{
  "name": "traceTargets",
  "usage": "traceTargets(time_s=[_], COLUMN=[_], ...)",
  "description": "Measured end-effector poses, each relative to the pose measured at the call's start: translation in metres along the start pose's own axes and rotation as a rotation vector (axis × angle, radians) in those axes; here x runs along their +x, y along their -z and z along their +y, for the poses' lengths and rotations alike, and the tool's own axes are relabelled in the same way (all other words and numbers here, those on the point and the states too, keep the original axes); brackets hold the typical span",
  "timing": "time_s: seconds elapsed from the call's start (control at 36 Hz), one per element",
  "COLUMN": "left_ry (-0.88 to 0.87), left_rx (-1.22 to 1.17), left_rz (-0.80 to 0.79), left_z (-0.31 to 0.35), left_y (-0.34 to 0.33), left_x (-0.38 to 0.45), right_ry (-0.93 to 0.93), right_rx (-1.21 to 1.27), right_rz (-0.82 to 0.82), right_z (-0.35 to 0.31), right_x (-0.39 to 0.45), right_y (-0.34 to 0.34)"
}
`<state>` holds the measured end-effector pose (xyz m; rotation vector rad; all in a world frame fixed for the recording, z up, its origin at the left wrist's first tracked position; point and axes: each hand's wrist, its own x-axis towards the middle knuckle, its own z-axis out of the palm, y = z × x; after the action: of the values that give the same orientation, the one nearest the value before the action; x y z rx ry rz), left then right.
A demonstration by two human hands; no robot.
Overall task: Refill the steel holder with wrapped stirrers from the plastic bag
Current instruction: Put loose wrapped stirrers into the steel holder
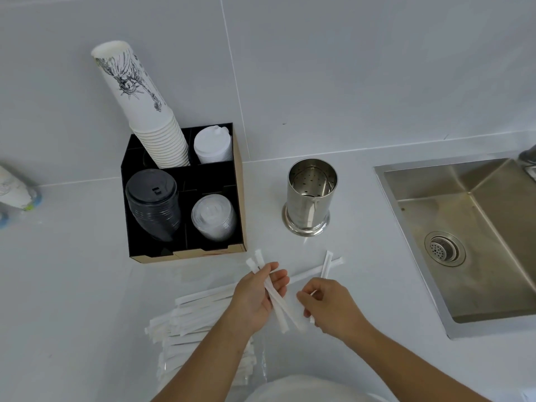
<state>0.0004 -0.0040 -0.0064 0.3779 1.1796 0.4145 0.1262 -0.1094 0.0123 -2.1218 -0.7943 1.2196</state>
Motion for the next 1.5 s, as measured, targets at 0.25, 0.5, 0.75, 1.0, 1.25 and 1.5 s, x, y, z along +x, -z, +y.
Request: traceTargets(time_s=[0.25, 0.5, 0.75, 1.0, 1.25, 1.5], left_ry=[-0.003, -0.019, 0.014, 0.04, 0.092, 0.053], left_rx=[0.075, 0.188, 0.072, -0.014, -0.046, -0.084], left_rz=[0.081, 0.126, 0.081, -0.09, -0.191, -0.016], left_z=[0.004, 0.004, 0.006, -0.003, -0.004, -0.005], left_y=[0.004, 0.002, 0.005, 0.003, 0.005, 0.011], left_x=[0.002, 0.001, 0.001, 0.0, 0.0, 0.006], right_ry=[-0.157, -0.223, -0.172, 0.023, 0.157, 0.265], right_rx=[-0.147, -0.227, 0.033, 0.289, 0.072, -0.28], right_rz=[0.135, 0.149, 0.14, -0.13, -0.166, 0.064], right_z=[0.03, 0.026, 0.026, -0.023, -0.039, -0.016], right_x=[0.039, 0.053, 0.044, 0.004, 0.002, 0.045], right_y=[0.023, 0.02, 0.024, 0.013, -0.004, 0.032])
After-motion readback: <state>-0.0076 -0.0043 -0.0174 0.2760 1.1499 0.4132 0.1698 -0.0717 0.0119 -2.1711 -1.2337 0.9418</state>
